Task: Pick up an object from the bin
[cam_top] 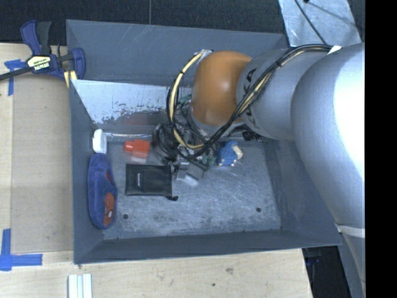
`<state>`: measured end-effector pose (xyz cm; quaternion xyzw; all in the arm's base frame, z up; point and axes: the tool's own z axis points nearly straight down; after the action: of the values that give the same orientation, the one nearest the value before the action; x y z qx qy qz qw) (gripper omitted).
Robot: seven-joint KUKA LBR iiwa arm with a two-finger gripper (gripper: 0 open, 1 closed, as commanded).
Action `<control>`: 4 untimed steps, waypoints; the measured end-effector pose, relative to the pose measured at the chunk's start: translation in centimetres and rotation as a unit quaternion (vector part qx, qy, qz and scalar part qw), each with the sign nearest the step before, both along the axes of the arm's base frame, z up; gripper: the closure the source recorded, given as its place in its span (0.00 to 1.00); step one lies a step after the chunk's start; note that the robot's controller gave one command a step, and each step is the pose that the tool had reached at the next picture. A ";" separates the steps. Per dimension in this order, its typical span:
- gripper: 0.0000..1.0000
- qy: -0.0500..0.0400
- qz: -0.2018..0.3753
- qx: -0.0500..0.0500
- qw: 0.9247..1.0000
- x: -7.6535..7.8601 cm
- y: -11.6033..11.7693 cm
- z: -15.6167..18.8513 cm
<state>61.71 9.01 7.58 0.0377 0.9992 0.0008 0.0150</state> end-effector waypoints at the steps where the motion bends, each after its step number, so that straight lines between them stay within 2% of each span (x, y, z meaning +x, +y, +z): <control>1: 0.00 0.011 -0.051 0.001 0.999 0.1 -0.8 2.6; 2: 0.00 0.012 -0.152 0.003 0.988 0.8 -0.8 2.5; 3: 0.00 0.018 -0.224 0.003 0.974 0.9 -0.8 -0.6; 4: 0.00 0.019 -0.223 0.003 0.975 0.8 -0.8 -0.6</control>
Offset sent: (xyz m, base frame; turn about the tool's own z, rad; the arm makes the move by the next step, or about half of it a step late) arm -0.0012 -0.0078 0.0242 0.1037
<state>62.54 8.18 6.94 0.2593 0.9658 -0.0006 -0.0045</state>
